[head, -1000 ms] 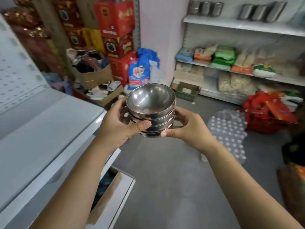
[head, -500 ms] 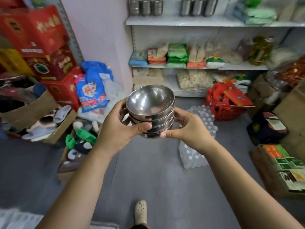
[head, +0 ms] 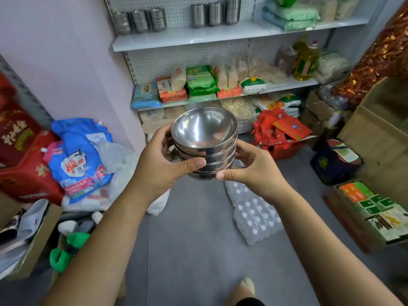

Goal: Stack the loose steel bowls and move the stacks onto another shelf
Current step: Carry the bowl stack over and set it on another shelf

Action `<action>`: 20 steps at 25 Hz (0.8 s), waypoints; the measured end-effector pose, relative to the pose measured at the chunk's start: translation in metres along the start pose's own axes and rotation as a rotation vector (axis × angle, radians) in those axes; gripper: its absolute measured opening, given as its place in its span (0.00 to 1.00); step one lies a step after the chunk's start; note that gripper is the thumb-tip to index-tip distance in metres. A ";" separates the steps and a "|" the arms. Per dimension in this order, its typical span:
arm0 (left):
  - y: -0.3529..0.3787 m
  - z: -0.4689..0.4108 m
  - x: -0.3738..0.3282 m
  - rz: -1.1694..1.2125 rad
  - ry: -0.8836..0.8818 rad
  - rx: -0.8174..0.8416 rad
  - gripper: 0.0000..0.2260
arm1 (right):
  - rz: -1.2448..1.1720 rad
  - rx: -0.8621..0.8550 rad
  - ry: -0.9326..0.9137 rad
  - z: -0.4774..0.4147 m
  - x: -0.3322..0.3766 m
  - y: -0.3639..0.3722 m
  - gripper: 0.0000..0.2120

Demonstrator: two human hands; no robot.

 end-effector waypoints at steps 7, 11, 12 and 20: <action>-0.032 -0.150 0.033 0.021 0.012 -0.052 0.35 | 0.018 0.003 -0.012 -0.143 -0.032 -0.071 0.33; -0.045 -0.251 0.050 -0.019 0.026 -0.092 0.37 | 0.032 0.032 -0.029 -0.234 -0.043 -0.130 0.34; -0.047 -0.278 0.055 -0.016 0.027 -0.112 0.38 | 0.019 0.046 -0.023 -0.257 -0.047 -0.146 0.33; -0.095 -0.421 0.113 -0.006 -0.008 -0.209 0.42 | 0.014 0.134 0.007 -0.419 -0.093 -0.204 0.34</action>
Point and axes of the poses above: each hand's wrist, its own z-axis away from the middle knuckle, its own y-axis out of the palm, x = y × z, the point moved 1 cm from there along -z, towards the middle knuckle, and after that the axes turned 10 degrees about x, right-handed, at the moved point
